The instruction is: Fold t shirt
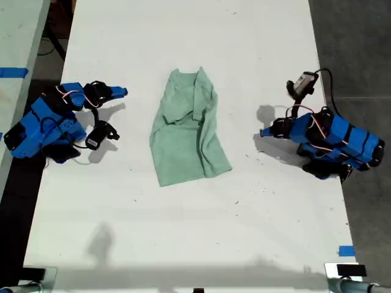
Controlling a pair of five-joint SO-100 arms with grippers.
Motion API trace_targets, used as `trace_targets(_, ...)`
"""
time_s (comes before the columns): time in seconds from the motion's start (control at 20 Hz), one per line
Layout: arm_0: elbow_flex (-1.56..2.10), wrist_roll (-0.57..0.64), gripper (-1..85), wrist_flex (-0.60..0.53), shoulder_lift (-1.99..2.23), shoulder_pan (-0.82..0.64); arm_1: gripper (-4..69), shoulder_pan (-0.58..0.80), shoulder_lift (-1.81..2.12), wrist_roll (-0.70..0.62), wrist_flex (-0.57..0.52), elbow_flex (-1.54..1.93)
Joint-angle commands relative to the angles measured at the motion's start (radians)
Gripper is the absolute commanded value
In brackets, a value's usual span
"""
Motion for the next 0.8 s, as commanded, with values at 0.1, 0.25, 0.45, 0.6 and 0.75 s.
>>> trace_targets(0.1,0.035,-0.014,-0.3,-0.002,0.009,-0.002,0.5,-0.003,0.009,0.011,0.005,0.058)
trace_targets(0.25,0.035,-0.014,-0.3,-0.002,0.009,-0.002,0.5,-0.003,0.009,0.011,0.005,0.058)
trace_targets(0.45,0.035,-0.014,-0.3,-0.002,0.009,-0.002,1.5,0.0,0.009,0.014,0.005,0.058)
trace_targets(0.6,0.035,-0.014,-0.3,-0.002,0.009,-0.002,1.2,-0.009,0.009,0.012,0.005,0.058)
trace_targets(0.75,0.035,-0.014,-0.3,-0.002,0.009,-0.002,1.2,-0.005,0.009,0.014,0.005,0.058)
